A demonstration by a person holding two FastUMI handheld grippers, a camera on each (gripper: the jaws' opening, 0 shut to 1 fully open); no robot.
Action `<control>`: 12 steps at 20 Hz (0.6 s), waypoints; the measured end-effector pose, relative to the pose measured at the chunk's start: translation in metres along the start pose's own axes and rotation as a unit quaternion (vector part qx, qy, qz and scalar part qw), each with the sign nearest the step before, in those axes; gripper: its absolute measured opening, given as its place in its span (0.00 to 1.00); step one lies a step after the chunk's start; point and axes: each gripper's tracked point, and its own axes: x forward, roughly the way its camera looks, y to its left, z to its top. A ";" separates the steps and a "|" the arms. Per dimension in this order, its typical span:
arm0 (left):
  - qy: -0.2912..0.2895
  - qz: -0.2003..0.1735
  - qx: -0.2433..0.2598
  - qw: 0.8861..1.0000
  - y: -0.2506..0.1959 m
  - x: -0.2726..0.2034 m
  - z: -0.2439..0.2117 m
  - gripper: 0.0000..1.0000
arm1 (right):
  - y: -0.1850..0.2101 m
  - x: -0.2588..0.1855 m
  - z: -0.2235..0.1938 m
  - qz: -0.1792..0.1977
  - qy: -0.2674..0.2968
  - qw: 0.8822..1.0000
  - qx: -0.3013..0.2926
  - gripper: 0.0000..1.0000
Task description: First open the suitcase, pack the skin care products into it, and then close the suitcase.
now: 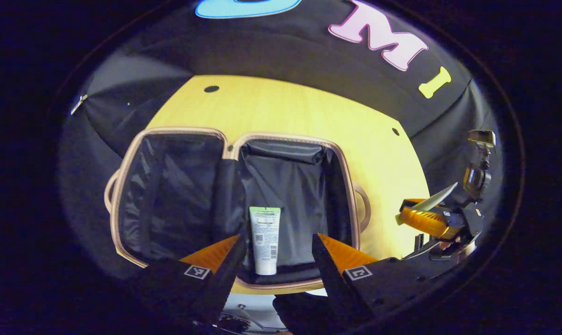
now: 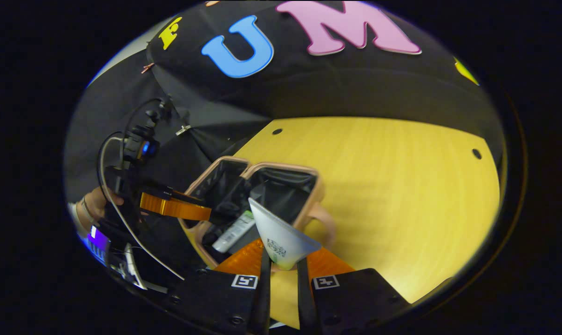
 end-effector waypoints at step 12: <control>-0.078 0.080 -0.190 0.975 0.213 -0.064 -0.048 0.92 | 0.054 0.118 -0.104 -0.113 0.220 0.953 0.177 0.52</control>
